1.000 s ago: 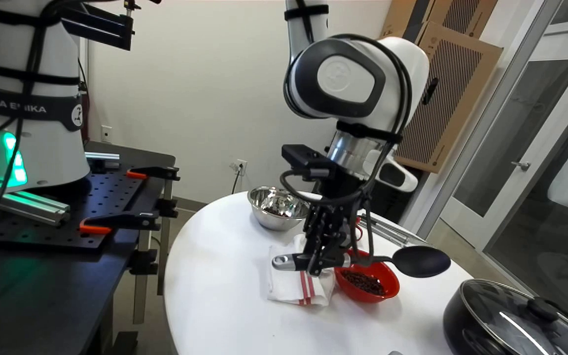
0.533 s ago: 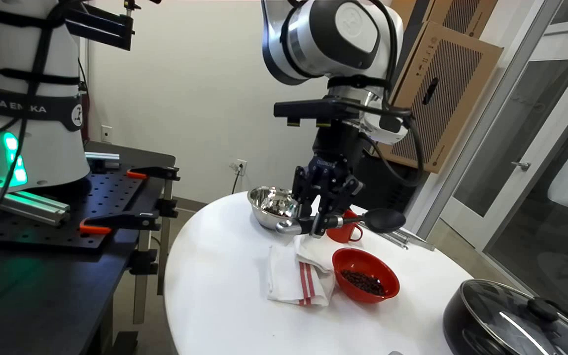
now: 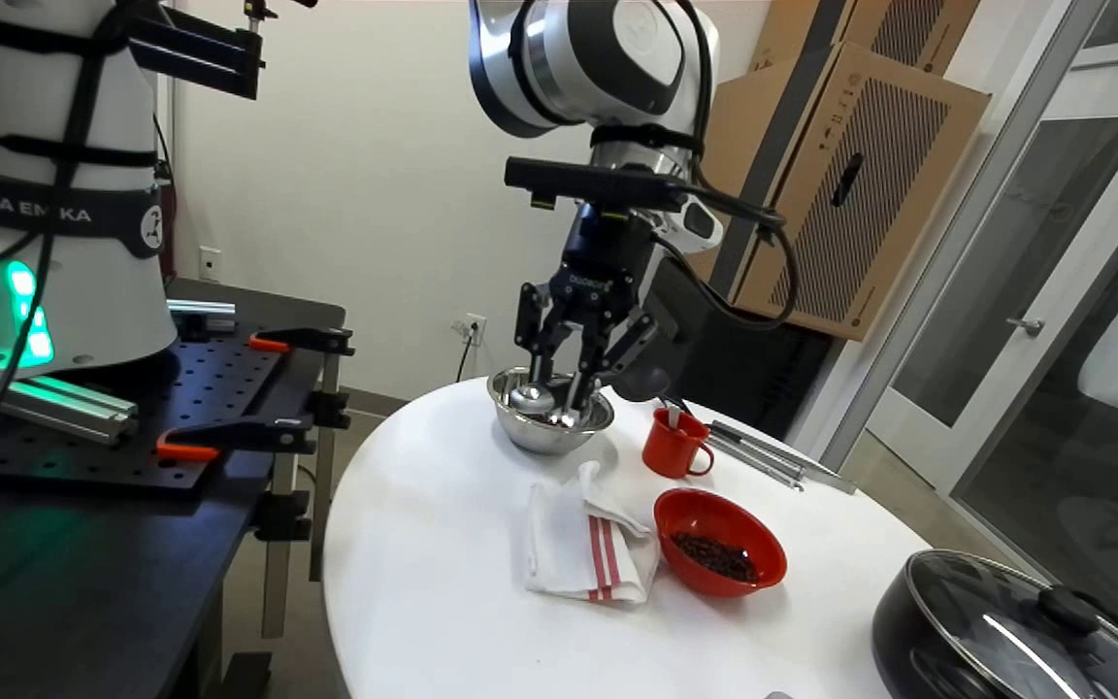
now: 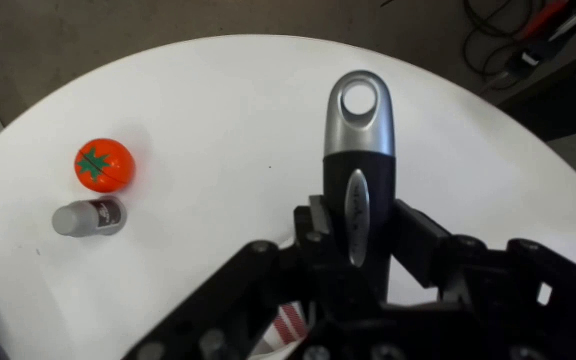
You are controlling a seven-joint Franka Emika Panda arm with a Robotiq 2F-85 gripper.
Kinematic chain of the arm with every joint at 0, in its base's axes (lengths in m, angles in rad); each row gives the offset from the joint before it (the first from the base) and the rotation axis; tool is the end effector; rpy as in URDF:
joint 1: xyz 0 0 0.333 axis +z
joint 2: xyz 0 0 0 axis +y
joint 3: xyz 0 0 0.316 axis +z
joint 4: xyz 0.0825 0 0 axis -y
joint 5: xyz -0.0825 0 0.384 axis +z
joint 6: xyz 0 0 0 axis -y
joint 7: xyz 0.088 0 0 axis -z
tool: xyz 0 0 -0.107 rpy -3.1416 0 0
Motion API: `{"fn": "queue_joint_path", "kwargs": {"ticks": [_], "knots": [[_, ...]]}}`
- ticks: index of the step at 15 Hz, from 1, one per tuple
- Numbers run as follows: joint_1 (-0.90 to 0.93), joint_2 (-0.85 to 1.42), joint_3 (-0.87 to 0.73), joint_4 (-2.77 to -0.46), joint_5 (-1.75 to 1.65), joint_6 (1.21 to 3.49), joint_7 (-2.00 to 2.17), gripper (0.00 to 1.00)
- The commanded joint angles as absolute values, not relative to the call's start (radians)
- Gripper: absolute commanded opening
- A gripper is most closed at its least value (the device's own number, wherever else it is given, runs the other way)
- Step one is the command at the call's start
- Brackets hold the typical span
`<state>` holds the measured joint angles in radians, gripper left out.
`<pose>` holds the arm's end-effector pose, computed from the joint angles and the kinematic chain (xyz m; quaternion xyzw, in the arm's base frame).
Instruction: Use the black ladle to stir the contents in the silver bowl
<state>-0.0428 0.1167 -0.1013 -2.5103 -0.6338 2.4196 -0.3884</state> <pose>0.4393 -0.0676 0.2215 0.9060 0.3667 -0.1450 0.1536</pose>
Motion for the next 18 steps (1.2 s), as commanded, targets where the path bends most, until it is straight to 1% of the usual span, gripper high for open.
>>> {"fn": "queue_joint_path", "kwargs": {"ticks": [1, 3, 4, 9, 10, 18], "knots": [[-0.038, 0.06, -0.062, -2.565, -0.649, 2.375, -0.489, 0.08], [-0.038, 0.056, -0.048, -2.567, -0.637, 2.359, -0.522, 0.08], [-0.045, 0.098, -0.052, -2.545, -0.633, 2.391, -0.477, 0.33], [-0.044, 0.089, -0.045, -2.552, -0.633, 2.382, -0.5, 0.33], [-0.044, 0.087, -0.045, -2.553, -0.633, 2.382, -0.501, 0.08], [-0.017, 0.091, -0.017, -2.487, -0.677, 2.255, -0.545, 0.08]]}}
